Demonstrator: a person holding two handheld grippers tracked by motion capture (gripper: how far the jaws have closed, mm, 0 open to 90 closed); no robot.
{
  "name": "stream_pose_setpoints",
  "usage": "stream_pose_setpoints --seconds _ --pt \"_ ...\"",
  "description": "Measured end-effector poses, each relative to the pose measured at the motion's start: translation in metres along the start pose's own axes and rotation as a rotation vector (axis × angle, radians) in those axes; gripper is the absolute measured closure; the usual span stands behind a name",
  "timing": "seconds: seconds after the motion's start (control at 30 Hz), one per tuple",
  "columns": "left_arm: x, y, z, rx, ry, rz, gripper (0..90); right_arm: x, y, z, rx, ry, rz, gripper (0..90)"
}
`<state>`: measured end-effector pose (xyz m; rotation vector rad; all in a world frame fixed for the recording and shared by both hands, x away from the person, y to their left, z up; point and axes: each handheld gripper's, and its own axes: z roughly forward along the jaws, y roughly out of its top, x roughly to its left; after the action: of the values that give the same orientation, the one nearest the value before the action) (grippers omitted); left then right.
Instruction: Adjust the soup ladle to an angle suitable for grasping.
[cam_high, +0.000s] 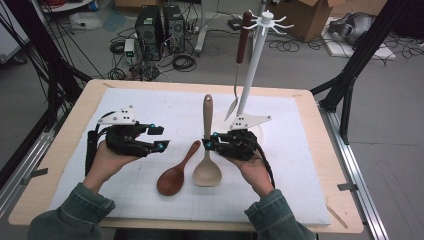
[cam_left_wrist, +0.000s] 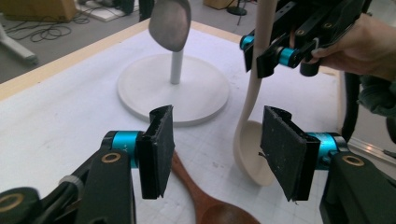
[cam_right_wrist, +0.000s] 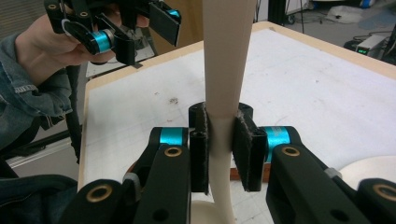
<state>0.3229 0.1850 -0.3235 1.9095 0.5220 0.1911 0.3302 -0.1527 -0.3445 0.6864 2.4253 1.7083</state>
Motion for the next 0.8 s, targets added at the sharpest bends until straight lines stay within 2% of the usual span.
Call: stream_pose_setpoints --seconds 0.33,0.8 --pt "0.003 -0.013 -0.006 0.009 0.028 -0.010 39.0 -0.005 0.000 -0.006 0.003 -0.021 0.009 78.0" --pt "0.011 -0.030 -0.017 -0.004 0.062 -0.036 33.6 -0.015 0.002 -0.017 -0.003 -0.043 0.024 78.0"
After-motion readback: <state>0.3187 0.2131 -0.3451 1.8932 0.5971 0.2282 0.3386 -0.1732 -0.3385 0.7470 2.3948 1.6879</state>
